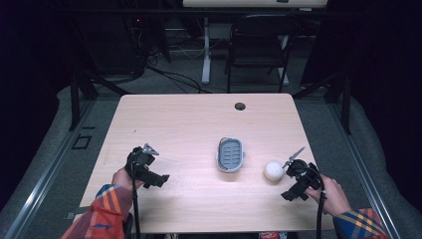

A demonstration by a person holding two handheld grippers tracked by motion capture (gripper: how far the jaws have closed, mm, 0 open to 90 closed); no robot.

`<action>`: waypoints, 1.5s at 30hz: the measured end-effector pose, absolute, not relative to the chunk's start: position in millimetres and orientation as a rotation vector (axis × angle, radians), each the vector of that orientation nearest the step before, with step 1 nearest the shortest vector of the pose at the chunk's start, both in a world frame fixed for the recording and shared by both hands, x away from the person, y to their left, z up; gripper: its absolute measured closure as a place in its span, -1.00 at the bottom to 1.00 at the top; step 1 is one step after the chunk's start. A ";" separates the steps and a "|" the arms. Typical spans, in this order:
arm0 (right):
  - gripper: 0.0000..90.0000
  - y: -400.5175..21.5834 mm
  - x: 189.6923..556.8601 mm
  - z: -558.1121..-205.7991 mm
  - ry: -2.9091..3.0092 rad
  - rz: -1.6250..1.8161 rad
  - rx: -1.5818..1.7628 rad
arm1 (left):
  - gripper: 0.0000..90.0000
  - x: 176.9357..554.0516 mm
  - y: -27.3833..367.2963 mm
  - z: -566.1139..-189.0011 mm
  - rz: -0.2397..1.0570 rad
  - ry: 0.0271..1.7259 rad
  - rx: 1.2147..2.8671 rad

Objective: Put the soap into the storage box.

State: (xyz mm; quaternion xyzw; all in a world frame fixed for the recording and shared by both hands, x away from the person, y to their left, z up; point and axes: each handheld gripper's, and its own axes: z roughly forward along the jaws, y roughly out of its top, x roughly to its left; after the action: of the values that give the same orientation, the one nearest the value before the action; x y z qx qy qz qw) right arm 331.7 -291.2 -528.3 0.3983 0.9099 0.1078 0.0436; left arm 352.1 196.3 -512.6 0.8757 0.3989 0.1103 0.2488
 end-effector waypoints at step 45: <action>-1.00 -263.2 367.4 -522.8 2.781 0.357 1.042 | -1.00 354.8 195.1 -516.1 0.284 1.076 2.413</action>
State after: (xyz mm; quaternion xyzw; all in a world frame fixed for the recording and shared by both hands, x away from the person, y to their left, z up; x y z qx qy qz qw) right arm 367.4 -263.2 -522.8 0.3474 0.9271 0.1189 0.0751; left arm 354.8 195.1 -516.1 0.8816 0.3932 0.1037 0.2395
